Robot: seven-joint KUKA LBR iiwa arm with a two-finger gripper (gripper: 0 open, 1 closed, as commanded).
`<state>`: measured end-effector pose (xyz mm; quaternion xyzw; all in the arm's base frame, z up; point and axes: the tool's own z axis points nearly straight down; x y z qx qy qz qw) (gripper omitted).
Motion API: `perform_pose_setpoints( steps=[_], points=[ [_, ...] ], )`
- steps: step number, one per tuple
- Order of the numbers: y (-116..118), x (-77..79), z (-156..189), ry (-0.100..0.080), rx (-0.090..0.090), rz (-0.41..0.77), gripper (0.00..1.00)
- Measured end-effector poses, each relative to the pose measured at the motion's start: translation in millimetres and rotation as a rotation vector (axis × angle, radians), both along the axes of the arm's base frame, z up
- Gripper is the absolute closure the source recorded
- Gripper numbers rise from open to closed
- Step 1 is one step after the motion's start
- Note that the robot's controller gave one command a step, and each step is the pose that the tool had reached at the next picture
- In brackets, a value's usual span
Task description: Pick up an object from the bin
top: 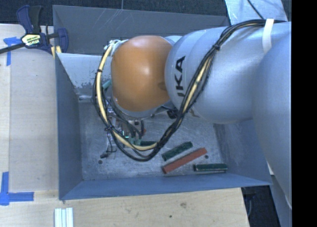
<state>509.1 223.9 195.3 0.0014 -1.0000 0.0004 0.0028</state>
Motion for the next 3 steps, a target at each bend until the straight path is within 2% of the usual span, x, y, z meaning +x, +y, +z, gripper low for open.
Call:
perform_pose_setpoints(
  steps=[1, 2, 3],
  points=[
    [-85, 92.3, -130, -0.006, -0.002, -0.095, 0.00],
    [-63, 84.4, -93, -0.013, 0.003, -0.153, 0.00],
    [-64, 77.8, -95, -0.005, -0.001, -0.432, 0.00]
  ],
)
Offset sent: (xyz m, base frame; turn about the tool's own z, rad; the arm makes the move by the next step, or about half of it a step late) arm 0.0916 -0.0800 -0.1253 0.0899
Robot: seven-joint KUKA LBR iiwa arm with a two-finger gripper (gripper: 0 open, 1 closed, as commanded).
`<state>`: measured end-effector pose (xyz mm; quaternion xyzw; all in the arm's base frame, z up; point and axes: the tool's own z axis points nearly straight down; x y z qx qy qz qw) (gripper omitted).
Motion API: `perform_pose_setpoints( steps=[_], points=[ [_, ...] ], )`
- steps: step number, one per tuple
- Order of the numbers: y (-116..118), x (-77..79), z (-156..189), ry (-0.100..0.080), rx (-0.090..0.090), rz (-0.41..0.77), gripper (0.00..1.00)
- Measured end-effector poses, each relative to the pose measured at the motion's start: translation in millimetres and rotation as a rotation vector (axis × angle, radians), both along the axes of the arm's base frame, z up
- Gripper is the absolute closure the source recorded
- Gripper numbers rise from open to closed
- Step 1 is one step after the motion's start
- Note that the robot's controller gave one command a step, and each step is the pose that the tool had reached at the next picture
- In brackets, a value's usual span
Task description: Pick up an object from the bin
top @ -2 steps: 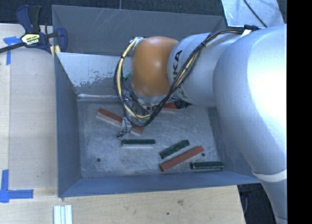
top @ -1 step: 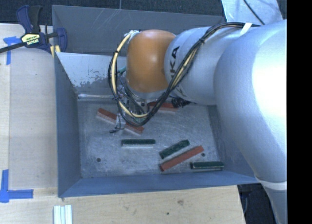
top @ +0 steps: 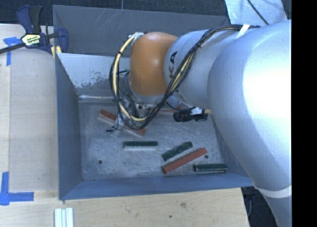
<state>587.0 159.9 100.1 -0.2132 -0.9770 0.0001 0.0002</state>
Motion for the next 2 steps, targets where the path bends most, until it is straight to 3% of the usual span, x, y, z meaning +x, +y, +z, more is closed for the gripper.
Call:
perform_pose_setpoints(
  steps=[1, 2],
  points=[
    [-9.7, -11.1, -31.2, 0.002, -0.001, -0.113, 0.00],
    [-10.0, -10.9, -31.1, 0.001, 0.000, -0.112, 0.00]
  ],
)
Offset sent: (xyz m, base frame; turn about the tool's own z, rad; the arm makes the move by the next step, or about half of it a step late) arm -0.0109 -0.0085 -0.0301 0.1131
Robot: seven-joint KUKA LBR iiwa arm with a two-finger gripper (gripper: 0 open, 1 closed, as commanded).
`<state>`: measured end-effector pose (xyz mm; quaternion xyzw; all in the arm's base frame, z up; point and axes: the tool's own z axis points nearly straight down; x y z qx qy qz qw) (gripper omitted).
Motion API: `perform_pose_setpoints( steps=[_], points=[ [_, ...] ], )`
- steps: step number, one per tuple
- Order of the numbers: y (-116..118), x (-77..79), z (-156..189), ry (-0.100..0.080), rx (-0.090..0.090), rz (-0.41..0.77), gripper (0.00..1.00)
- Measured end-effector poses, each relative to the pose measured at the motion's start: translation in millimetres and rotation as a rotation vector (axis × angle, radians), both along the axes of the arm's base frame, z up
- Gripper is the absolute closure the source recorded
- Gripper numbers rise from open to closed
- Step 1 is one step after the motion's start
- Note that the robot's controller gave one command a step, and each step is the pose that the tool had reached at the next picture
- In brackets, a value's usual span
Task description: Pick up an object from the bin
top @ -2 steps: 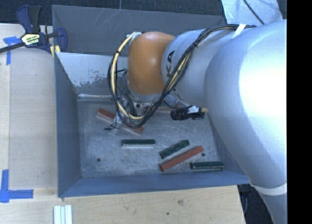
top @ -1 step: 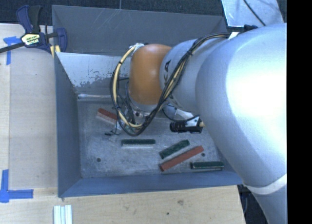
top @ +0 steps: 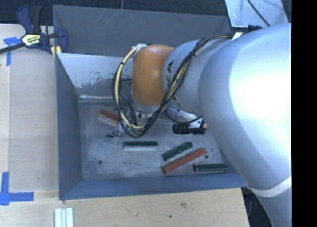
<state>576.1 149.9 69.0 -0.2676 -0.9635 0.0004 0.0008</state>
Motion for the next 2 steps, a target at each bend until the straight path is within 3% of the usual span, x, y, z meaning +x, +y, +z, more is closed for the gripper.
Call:
perform_pose_setpoints(
  steps=[1, 2],
  points=[
    [0, 1.0, 1, -0.003, 0.001, -0.001, 1.00],
    [-1, 3.6, 120, -0.012, 0.003, 0.000, 1.00]
  ],
)
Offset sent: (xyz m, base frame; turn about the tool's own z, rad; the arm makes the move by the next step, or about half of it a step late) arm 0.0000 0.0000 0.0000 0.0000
